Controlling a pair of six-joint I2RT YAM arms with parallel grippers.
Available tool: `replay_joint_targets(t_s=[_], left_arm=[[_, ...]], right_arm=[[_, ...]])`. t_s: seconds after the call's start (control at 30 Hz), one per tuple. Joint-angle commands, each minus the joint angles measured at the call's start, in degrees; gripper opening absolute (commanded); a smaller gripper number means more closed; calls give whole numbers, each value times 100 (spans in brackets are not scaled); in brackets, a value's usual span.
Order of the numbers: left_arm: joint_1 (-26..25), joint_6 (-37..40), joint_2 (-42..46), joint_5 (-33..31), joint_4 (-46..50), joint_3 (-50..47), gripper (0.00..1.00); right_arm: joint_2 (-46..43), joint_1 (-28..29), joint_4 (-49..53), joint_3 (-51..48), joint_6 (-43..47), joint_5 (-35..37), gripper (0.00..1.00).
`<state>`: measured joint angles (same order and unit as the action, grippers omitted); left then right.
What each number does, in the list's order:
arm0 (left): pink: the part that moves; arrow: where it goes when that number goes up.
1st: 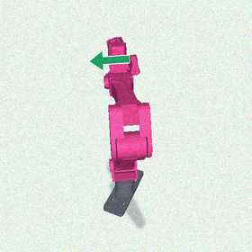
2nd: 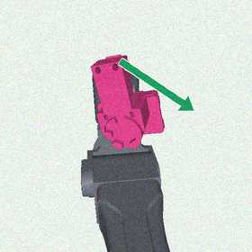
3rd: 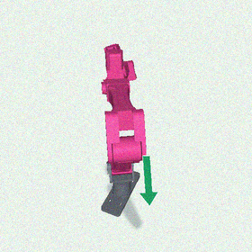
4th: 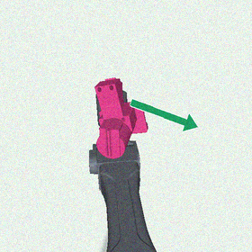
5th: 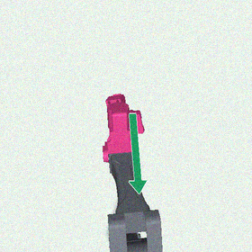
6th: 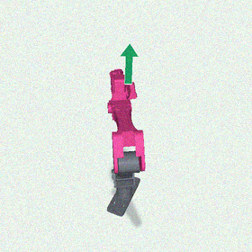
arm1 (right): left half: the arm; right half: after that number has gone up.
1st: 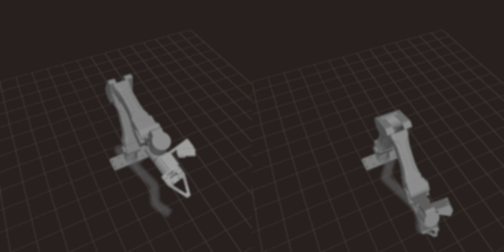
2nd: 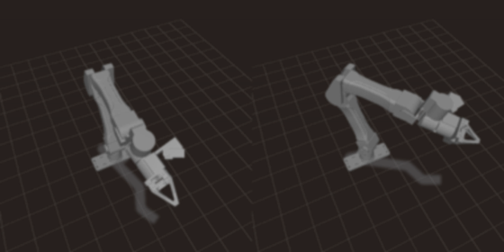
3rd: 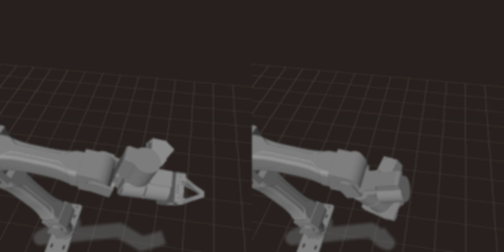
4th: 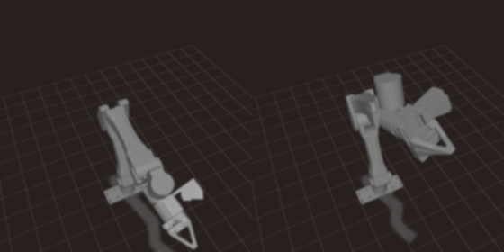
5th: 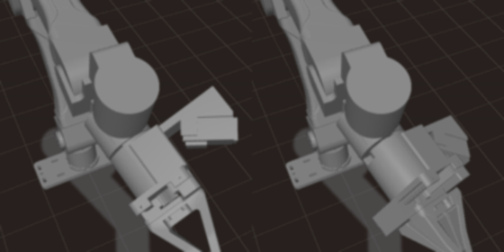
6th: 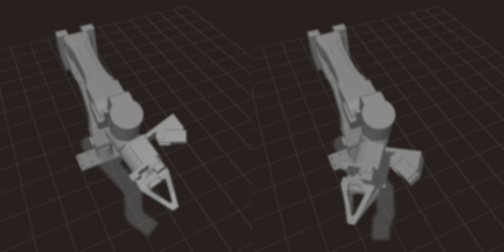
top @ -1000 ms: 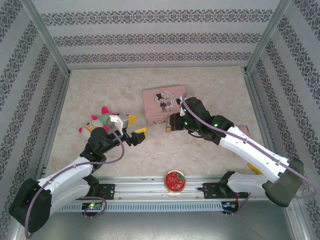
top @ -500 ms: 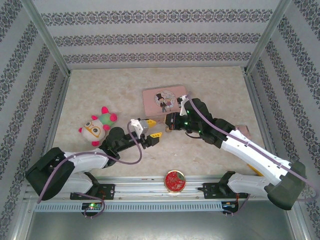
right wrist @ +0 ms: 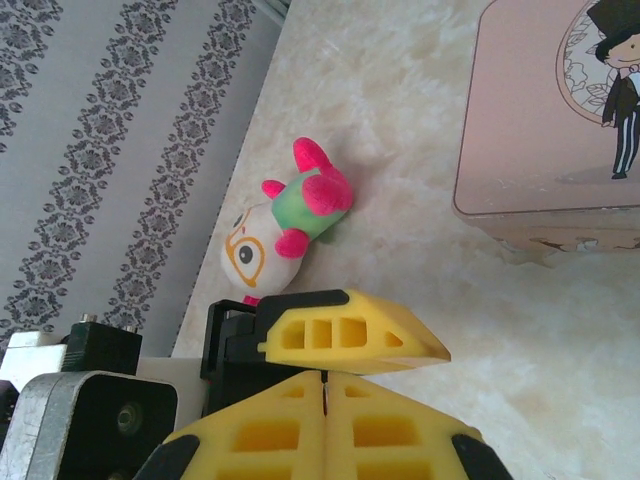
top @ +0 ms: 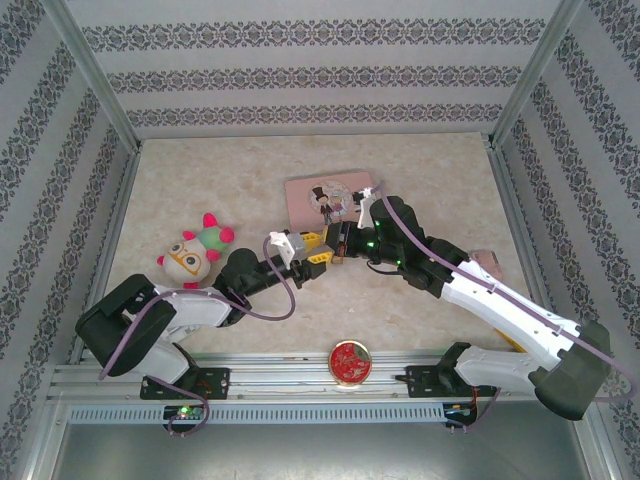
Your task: Unlock a padlock with a key
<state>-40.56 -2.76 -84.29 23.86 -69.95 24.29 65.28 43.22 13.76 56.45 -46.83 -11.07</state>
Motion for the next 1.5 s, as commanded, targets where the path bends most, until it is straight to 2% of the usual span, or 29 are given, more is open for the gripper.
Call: replay_joint_targets(t_s=[0.0, 0.17, 0.33, 0.6, 0.77, 0.83, 0.87, 0.97, 1.07, 1.17, 1.2, 1.47], left_arm=[[-75, 2, -35, -42, -436, 144, 41], [-75, -17, -35, -109, -424, 163, 39], [-75, -73, -17, -154, -405, 164, 29], [-75, -37, 100, -180, -209, 141, 7], [-75, 88, 390, -177, 343, 137, 0], [-67, 231, 694, -140, 1027, 199, 0], [-67, 304, 872, -105, 1460, 256, 0], [-67, 643, 1519, -57, 3618, 682, 0], [-58, 1069, 1954, 108, 5886, 1347, 0], [-59, 1355, 2036, 338, 7655, 2097, 0], [-58, 1435, 2010, 439, 8097, 2314, 0], [-58, 1986, 1189, 548, 10539, 3798, 0]], right_arm=[[-24, -38, -167, -99, -100, -87, 0], [-3, -42, -187, -125, -113, -105, 0], [-6, -41, -180, -156, -114, -79, 0], [-32, -67, -180, -193, -121, -53, 0], [-65, -95, -161, -238, -74, -24, 0], [-155, -95, -136, -278, 46, 44, 18], [-220, -103, -118, -290, 125, 96, 21], [-519, -112, -70, -360, 528, 321, 32], [-807, -112, 73, -397, 986, 585, 35], [-1004, -110, 148, -447, 1463, 627, 31], [-1057, -112, 126, -475, 1593, 567, 28], [-1169, -130, -90, -553, 2259, -287, 34]])
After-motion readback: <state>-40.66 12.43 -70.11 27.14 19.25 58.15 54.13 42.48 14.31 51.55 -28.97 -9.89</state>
